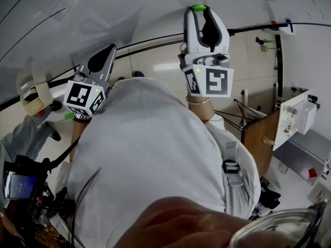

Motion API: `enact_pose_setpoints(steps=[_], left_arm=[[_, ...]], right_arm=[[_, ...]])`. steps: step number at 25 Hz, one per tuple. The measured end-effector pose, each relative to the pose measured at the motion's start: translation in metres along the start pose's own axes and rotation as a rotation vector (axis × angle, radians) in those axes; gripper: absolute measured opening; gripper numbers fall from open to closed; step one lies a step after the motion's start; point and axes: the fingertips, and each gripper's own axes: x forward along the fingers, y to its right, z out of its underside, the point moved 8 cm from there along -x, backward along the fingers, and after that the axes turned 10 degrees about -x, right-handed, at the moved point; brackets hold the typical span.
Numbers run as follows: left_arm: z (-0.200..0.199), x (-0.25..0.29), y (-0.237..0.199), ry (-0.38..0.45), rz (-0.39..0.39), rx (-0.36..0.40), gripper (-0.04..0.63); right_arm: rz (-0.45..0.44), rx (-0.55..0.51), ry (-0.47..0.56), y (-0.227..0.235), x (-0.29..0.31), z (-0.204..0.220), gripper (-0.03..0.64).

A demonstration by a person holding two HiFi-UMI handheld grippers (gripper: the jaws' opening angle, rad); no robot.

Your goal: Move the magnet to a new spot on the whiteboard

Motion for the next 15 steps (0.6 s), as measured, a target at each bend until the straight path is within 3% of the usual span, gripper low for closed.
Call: enact_pose_setpoints(steps=[5,9,15], left_arm=[[0.0,-0.002,0.004,-0.005,0.034,0.018,0.006],[0.008,-0.012,0.006,-0.02,0.057,0.021,0.006],[0.022,-0.031,0.006,-0.046,0.115,0.034,0.006]], right_arm=[[0.0,-0.009,-0.01,0.003,0.0,0.002,0.126],[0.024,-0.006,-0.077,0.008,0.0,0.014,0.144],[-0.013,0.068,-0.148,-0.026,-0.022,0.018,0.175]])
